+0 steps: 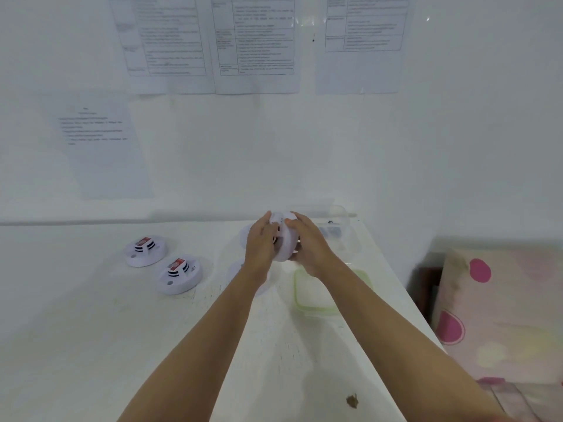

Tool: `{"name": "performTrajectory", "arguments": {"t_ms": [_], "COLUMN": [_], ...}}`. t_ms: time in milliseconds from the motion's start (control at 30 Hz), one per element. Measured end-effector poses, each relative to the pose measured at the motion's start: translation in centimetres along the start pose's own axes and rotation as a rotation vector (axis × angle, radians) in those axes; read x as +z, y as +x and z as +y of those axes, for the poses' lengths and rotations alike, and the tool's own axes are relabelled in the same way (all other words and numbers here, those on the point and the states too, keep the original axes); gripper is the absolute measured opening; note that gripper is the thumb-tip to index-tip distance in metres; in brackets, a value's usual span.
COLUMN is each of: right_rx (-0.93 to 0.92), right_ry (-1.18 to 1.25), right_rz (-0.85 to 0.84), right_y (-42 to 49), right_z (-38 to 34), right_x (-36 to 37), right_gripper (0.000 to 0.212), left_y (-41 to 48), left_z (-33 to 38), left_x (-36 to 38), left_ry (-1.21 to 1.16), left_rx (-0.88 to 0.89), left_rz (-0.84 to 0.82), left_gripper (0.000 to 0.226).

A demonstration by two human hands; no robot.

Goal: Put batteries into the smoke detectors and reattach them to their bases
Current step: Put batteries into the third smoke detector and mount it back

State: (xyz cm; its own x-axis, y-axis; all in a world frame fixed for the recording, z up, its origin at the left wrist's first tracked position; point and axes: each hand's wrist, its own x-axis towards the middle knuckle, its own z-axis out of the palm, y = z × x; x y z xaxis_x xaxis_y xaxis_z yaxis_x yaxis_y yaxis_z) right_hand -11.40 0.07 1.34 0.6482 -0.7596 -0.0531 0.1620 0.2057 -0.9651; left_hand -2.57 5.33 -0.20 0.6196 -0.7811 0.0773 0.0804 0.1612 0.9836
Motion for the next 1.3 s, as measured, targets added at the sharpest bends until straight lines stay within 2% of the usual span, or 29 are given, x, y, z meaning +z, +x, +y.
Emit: {"name": "performTrajectory", "arguments": {"t_ms": [67,133,200,300,367,500,600,667,800,967,1100,1300], "right_rx": [0.025,0.044,0.049,0.041,0.040,0.125,0.158,0.128,0.069,0.052,0.015,-0.085], "right_ry": [0.145,0.292,0.421,0.561,0.595,0.300,0.164,0.054,0.002,-0.025,-0.062,-0.135], "right_rz": [-0.005,-0.009,-0.025,-0.039,0.020,0.112,-0.005,-0.068,-0.044,-0.012,0.045,0.077], "right_y": [0.5,0.9,1.1,1.1,1.8,4.0,5.3,6.0,7.4,9.0,10.5,12.0], "right_z": [0.3,0.6,0.8,1.3,2.4,3.9,4.3,4.6,5.5,6.3,6.5,6.4], "right_x": [0.3,0.9,1.8,4.0,5.7,8.6,10.1,11.4,14.3,15.7,16.2,16.6], "right_gripper": [0.041,0.032,0.032,0.038,0.027,0.037,0.043,0.056,0.071,0.072,0.070,0.054], "left_y": [0.1,0.3,0.4,0.4,1.1,3.8,6.2,7.7,9.8,11.6,13.0,14.6], "left_z": [0.2,0.1,0.0,-0.3,-0.5,-0.9,-1.4,-1.8,-1.2,-1.4,-2.2,-2.7], "left_x": [-1.2,-2.8,-4.4,-6.3,-7.8,-11.9,-15.1,-16.9,-19.6,-21.2,-21.2,-21.1], "left_ry": [0.001,-0.067,-0.167,-0.295,-0.376,-0.422,-0.366,-0.363,-0.403,-0.400,-0.429,-0.446], "left_rx": [-0.003,-0.063,-0.155,-0.178,-0.178,-0.189,-0.183,-0.176,-0.193,-0.217,-0.242,-0.260], "left_rz": [0.034,0.060,0.025,-0.062,-0.066,-0.027,-0.038,-0.073,-0.144,-0.201,-0.189,-0.164], "left_gripper": [0.046,0.045,0.039,0.041,0.043,0.048,0.047,0.046,0.062,0.063,0.047,0.046]}}
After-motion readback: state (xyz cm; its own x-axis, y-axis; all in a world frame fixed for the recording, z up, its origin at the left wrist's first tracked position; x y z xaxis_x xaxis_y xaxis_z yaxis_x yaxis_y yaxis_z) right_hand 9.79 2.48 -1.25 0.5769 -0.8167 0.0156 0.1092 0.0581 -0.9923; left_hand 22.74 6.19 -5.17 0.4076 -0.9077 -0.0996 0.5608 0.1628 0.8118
